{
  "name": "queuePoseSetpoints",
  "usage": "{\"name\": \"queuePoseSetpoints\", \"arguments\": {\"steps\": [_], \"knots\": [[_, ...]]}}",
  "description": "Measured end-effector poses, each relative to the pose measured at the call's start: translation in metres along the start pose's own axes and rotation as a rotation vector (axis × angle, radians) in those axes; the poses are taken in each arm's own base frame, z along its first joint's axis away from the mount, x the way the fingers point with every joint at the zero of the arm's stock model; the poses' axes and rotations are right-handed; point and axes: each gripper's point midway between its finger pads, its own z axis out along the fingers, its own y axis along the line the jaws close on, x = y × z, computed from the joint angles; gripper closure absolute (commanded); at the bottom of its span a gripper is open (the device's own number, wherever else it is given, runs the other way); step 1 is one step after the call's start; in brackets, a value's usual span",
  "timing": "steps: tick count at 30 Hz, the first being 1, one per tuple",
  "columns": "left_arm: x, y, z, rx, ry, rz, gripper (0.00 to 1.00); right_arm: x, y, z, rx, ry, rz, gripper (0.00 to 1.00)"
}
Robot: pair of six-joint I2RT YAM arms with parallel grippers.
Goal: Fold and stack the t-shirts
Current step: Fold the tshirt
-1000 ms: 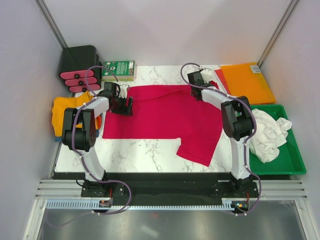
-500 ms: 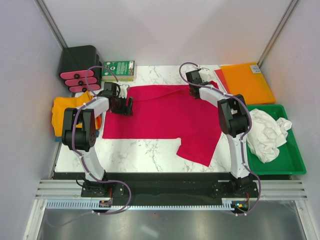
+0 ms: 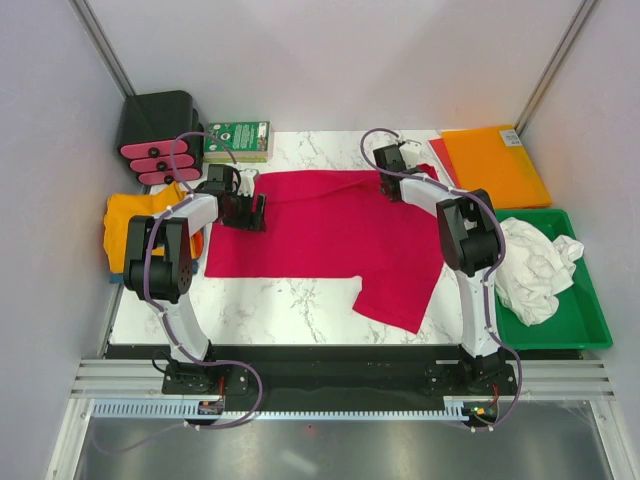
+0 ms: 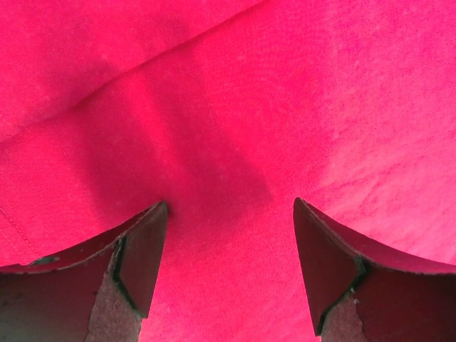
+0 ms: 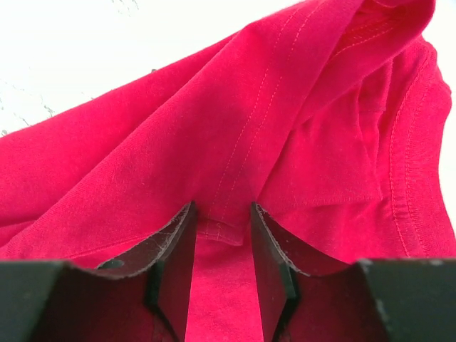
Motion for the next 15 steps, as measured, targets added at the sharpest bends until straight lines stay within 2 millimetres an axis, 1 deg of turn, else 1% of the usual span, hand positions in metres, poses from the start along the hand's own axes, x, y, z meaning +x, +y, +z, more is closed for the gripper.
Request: {"name": "queuePoseSetpoints", "arguments": {"steps": [2,5,6,7,9,11,14,15], "knots": [[-0.0002,0.0000,0.0000,0.000,-0.001,0.000,0.22,0.0010,-0.0008,-0.0012,-0.002,0.002,0.003,0.62],[-0.0004,0.0000,0.0001,0.000,-0.001,0.000,0.22,0.0008,0.0003,-0.0013,-0.007,0.001,0.009,0.73],[-0.0005,0.0001,0.0001,0.000,-0.002,0.000,0.22,0.0008,0.0007,-0.0013,-0.008,0.001,0.012,0.80],[-0.0005,0.0001,0.0001,0.000,-0.002,0.000,0.22,0.0011,0.0010,-0.0012,-0.010,0.001,0.015,0.84],[-0.0004,0.0001,0.0001,0.000,-0.002,0.000,0.22,0.0012,0.0020,-0.0011,-0.013,0.000,0.019,0.90],[-0.0004,0.0001,0.0001,0.000,-0.002,0.000,0.22,0.0010,0.0022,-0.0010,-0.014,-0.003,0.026,0.92],[-0.0005,0.0001,0.0001,0.000,-0.002,0.000,0.22,0.0014,0.0011,-0.0021,-0.014,-0.005,0.027,1.00],[-0.0006,0.0001,0.0002,0.000,-0.003,0.000,0.22,0.0017,0.0004,-0.0028,-0.014,-0.005,0.026,1.00]]}}
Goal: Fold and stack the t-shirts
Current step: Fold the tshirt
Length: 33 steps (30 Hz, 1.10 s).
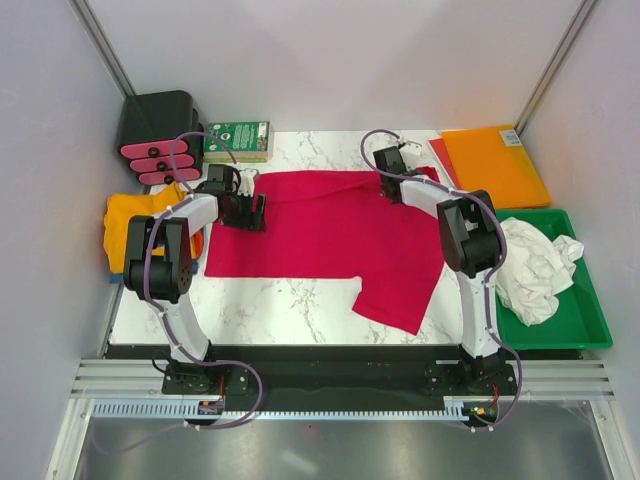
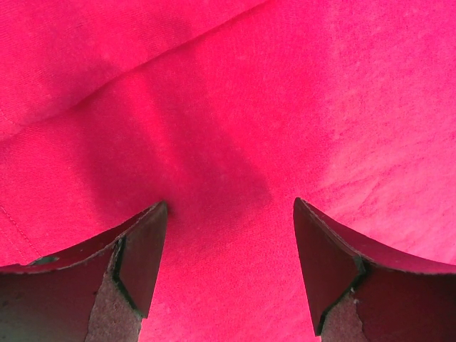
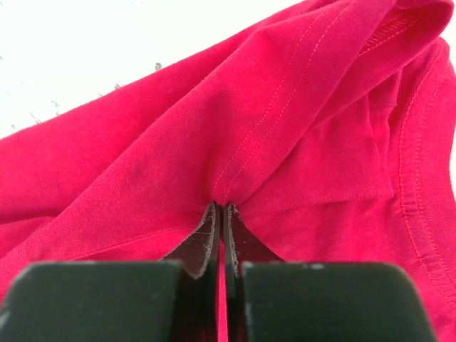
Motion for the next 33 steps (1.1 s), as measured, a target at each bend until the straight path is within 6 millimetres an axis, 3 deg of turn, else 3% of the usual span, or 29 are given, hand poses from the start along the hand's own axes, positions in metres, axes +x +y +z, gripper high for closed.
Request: {"name": "queuePoseSetpoints", "arguments": {"steps": [6,18,29,33], "knots": [[0.000,0.000,0.000,0.000,0.000,0.000,0.22,0.004,-0.003,-0.012,0.007,0.002,-0.026,1.00],[0.000,0.000,0.000,0.000,0.000,0.000,0.22,-0.003,0.014,-0.082,-0.070,-0.053,-0.077,1.00],[0.000,0.000,0.000,0.000,-0.002,0.000,0.22,0.046,0.016,-0.101,-0.085,0.005,-0.148,1.00],[0.000,0.000,0.000,0.001,-0.002,0.000,0.22,0.053,0.019,-0.115,-0.103,0.007,-0.157,1.00]]}}
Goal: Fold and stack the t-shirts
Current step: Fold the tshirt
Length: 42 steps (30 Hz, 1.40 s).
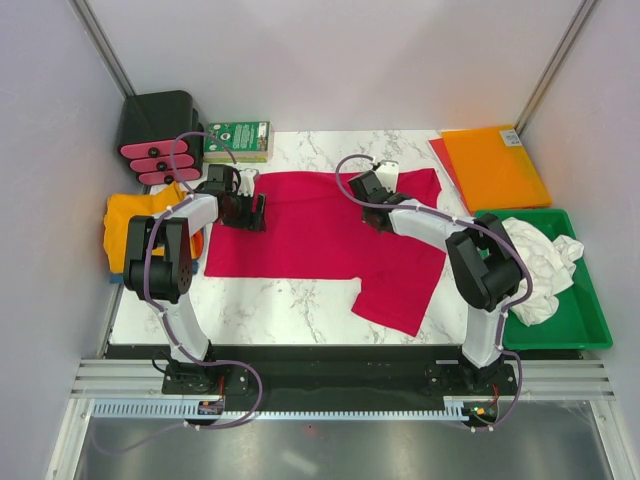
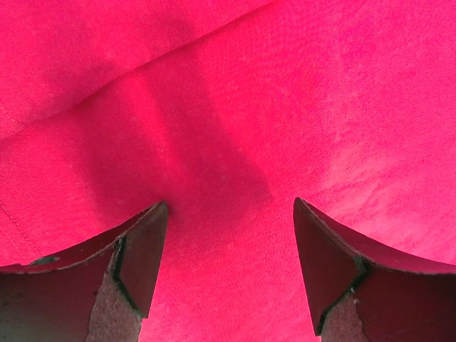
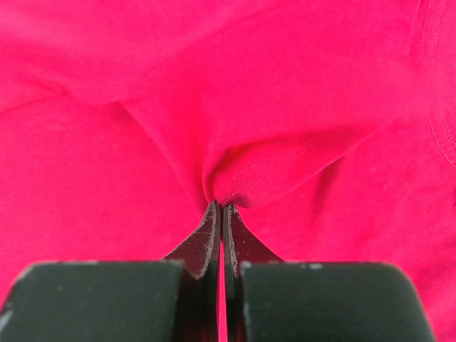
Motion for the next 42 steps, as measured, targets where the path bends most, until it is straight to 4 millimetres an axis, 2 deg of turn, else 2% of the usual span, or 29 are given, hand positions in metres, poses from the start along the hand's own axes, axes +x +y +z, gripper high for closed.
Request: {"name": "queuePoseSetpoints", "arguments": {"steps": [8,16,18,24,27,33,38,42], "knots": [[0.000,0.000,0.000,0.000,-0.002,0.000,0.22,-0.011,0.013,-0.024,-0.037,-0.043,0.008,1.00],[0.000,0.000,0.000,0.000,-0.002,-0.001,0.22,-0.012,0.013,-0.029,-0.025,-0.048,-0.002,1.00],[0.000,0.000,0.000,0.000,-0.002,-0.001,0.22,-0.018,0.014,-0.031,-0.018,-0.060,-0.003,1.00],[0.000,0.000,0.000,0.000,-0.002,-0.001,0.22,-0.057,0.022,-0.042,-0.020,-0.140,0.021,1.00],[0.000,0.000,0.000,0.000,-0.003,-0.001,0.22,-0.064,0.023,-0.044,-0.019,-0.157,0.024,1.00],[0.000,0.000,0.000,0.000,-0.002,-0.001,0.22,-0.056,0.022,-0.043,-0.018,-0.142,0.014,1.00],[0.000,0.000,0.000,0.000,-0.003,-0.001,0.22,-0.019,0.019,-0.035,-0.017,-0.064,-0.039,0.98],[0.000,0.000,0.000,0.000,-0.002,-0.002,0.22,0.006,0.026,-0.024,-0.036,0.002,-0.096,0.97]]}}
